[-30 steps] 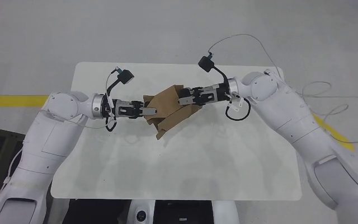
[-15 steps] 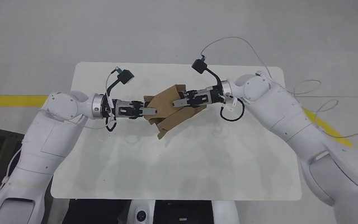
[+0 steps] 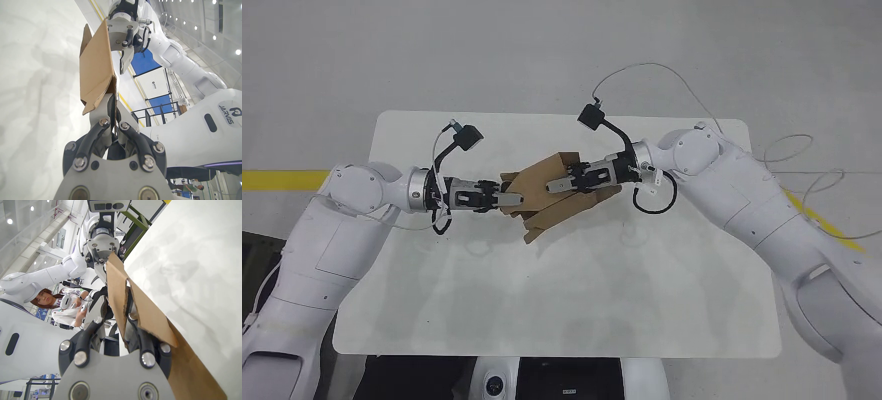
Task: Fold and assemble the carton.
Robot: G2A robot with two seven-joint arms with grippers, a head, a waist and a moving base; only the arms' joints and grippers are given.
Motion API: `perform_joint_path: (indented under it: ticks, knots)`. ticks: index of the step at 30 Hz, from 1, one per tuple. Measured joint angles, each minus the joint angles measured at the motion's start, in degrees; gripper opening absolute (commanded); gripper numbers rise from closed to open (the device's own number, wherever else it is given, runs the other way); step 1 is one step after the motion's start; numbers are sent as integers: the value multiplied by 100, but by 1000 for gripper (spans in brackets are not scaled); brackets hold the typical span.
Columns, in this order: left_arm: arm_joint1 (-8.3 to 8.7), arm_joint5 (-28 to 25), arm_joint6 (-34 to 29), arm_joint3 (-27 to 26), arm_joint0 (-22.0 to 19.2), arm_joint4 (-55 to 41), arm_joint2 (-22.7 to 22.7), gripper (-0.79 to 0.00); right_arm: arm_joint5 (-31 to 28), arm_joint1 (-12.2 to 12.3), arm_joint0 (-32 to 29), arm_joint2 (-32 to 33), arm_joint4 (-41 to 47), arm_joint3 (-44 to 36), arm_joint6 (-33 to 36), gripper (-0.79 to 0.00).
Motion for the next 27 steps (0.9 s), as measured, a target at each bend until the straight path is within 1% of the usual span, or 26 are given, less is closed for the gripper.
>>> perform_joint_path:
  ticks: [2, 4, 6, 7, 10, 11, 12, 13, 14, 21, 27]
  knots:
    - [14, 0, 0, -6, 1, -9, 2, -785, 32, 2, 34, -47, 48, -15, 32, -625]
    - [31, -3, 3, -17, 6, -22, -1, -785, 40, 1, 56, -90, 82, -11, 40, -665]
    - [46, -5, 5, -27, 12, -29, -3, -785, 60, -3, 72, -126, 118, -11, 59, -754]
    - [56, -5, 5, -33, 16, -29, -3, -785, 77, -5, 84, -148, 144, -16, 76, -785]
    - [78, -5, 4, -44, 20, -40, 2, -785, 105, -8, 109, -193, 202, -22, 105, -785]
    - [84, -10, 9, -45, 21, -44, 3, -613, 110, -9, 116, -204, 214, -21, 110, -785]
    - [89, -15, 15, -46, 21, -48, 4, -502, 114, -9, 122, -214, 226, -18, 114, -785]
    - [95, -20, 21, -46, 20, -52, 6, -305, 116, -10, 131, -225, 240, -12, 116, -785]
    - [100, -23, 23, -45, 18, -56, 8, 0, 116, -11, 136, -231, 252, -3, 116, -785]
    - [124, 15, -15, 11, -35, -320, -24, 0, 44, -28, 162, -244, 274, 132, 44, -785]
    - [128, 94, -96, 17, -54, -710, -61, 0, -175, -73, 108, -246, 111, 364, -177, -785]
